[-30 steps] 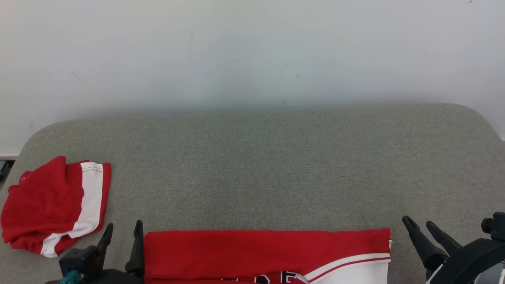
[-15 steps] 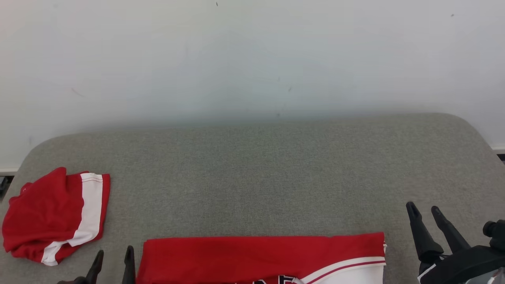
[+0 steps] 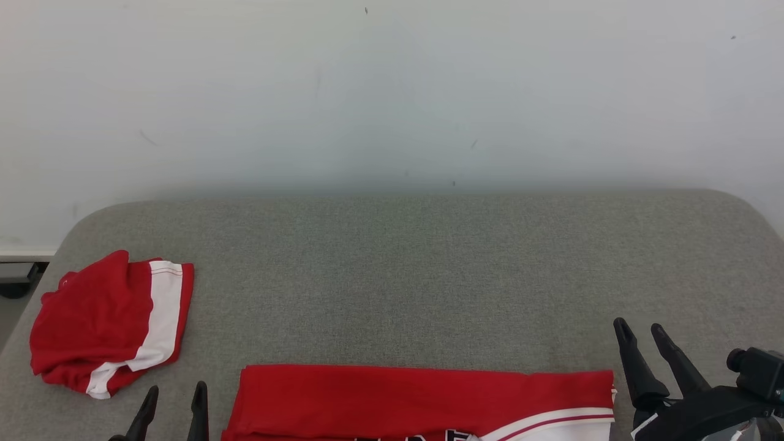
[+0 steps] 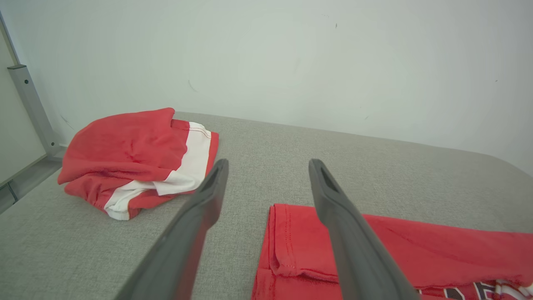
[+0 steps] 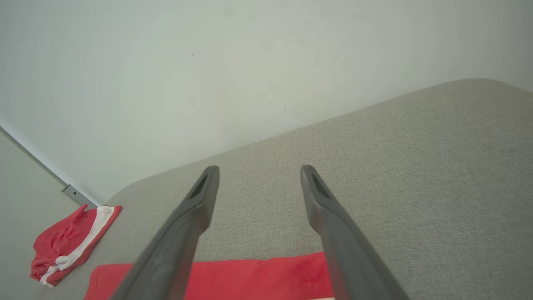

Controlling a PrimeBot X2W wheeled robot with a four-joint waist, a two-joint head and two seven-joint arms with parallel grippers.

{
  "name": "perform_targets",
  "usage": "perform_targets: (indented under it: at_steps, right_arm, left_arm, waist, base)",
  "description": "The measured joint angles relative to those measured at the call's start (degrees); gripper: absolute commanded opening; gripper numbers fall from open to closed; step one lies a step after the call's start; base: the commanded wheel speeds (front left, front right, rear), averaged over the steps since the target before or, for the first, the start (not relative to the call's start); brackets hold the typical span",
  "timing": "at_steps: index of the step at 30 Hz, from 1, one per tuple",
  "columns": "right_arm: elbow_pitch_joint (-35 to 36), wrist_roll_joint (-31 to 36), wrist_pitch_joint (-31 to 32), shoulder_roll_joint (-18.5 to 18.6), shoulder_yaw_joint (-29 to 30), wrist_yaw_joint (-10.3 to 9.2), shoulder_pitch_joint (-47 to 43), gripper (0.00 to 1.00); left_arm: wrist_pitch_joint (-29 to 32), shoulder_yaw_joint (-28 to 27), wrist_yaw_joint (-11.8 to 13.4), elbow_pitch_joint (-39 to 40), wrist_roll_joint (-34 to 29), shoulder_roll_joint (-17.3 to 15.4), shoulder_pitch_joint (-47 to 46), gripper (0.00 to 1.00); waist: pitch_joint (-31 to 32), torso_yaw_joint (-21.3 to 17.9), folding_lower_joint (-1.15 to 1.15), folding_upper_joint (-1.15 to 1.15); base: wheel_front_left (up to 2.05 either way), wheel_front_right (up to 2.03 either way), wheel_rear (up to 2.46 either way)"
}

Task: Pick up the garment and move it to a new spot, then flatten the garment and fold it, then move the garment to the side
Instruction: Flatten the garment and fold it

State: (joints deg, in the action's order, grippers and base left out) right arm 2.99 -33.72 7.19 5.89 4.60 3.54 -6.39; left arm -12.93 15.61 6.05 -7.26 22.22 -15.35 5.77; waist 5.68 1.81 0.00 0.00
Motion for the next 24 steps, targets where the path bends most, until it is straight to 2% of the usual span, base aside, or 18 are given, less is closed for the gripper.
perform_targets:
  at_steps: [10,20,24]
  right_arm:
    - [-3.26,-0.03,-2.77,-0.33,-1.53,1.52,0.19,1.00]
    - [-4.79,-0.02,-4.19,-0.21,-2.23,2.02,1.22,1.00]
    - [-6.12,-0.03,-2.75,-0.08,-3.04,2.02,1.22,1.00]
  left_arm:
    - [2.32,-0.44,0.49,4.28,-0.04,-0.19,2.10,1.00]
    - [4.36,-0.98,0.55,6.73,-0.51,-0.20,2.32,1.00]
    - [5.13,-0.97,0.56,7.59,-0.62,-0.12,2.51,1.00]
  waist:
    - [0.19,0.93,0.00,0.00]
    - [0.13,1.01,0.00,0.00]
    - [0.12,1.01,0.00,0.00]
  base:
    - [0.00,0.00,0.00]
    - [0.00,0.00,0.00]
    - [0.00,0.00,0.00]
